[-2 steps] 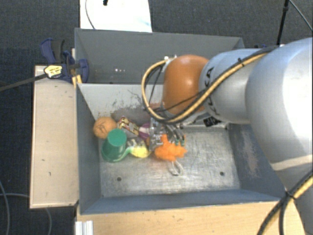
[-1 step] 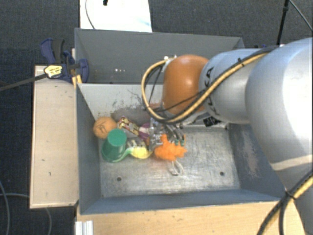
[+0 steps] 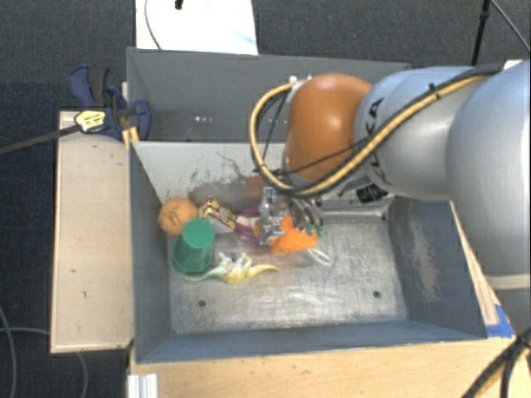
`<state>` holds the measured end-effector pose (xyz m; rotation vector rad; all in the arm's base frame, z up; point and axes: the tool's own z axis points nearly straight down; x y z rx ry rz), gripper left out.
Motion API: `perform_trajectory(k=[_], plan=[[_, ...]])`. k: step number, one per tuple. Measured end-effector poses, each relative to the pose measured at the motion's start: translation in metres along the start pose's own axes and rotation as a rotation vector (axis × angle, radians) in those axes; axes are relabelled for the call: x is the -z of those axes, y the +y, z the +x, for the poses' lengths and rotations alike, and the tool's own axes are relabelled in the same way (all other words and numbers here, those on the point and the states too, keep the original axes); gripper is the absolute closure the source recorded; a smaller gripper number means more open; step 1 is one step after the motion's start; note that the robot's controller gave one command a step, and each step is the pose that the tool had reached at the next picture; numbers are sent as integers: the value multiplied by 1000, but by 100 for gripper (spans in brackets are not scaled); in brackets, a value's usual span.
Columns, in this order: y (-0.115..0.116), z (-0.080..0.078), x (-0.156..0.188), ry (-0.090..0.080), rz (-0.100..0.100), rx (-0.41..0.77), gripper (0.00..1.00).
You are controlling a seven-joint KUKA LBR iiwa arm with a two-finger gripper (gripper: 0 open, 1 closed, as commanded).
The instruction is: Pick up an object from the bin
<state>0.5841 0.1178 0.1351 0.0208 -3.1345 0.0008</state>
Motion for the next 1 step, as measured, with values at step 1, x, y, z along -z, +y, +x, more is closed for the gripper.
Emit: perform_trajectory(k=[1], plan=[[-11,13,85,-5,0,49,100]])
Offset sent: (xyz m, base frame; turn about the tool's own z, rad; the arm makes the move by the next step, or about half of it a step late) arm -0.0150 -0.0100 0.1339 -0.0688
